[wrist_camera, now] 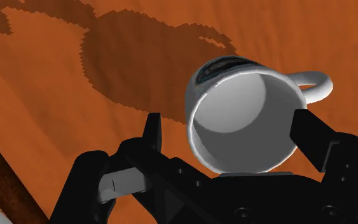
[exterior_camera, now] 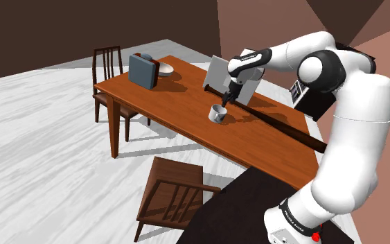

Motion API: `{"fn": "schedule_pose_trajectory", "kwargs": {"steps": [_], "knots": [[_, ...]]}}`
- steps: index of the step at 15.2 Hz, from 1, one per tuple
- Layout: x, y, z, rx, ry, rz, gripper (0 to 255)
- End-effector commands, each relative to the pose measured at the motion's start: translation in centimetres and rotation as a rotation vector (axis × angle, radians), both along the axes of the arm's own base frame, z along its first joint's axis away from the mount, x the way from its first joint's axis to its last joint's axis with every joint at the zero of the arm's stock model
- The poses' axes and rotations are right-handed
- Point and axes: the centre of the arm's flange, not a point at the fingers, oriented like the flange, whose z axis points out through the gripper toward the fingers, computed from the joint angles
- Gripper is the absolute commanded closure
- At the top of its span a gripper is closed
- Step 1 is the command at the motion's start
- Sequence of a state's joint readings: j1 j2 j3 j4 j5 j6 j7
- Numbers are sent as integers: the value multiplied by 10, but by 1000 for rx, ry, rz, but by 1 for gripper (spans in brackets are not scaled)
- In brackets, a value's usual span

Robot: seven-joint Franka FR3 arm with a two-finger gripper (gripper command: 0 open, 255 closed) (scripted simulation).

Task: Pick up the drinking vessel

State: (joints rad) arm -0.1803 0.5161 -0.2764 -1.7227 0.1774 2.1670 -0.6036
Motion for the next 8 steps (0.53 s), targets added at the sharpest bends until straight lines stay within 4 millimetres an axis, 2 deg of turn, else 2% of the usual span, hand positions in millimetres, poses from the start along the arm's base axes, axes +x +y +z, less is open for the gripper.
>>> {"fn": "schedule_pose_trajectory", "kwargs": {"steps": [1,2,8], "knots": [[17,-14,-21,9,6,3,0],[24,-19,-30,12,9,4,0],[24,-19,-61,12,9,4,0]]}}
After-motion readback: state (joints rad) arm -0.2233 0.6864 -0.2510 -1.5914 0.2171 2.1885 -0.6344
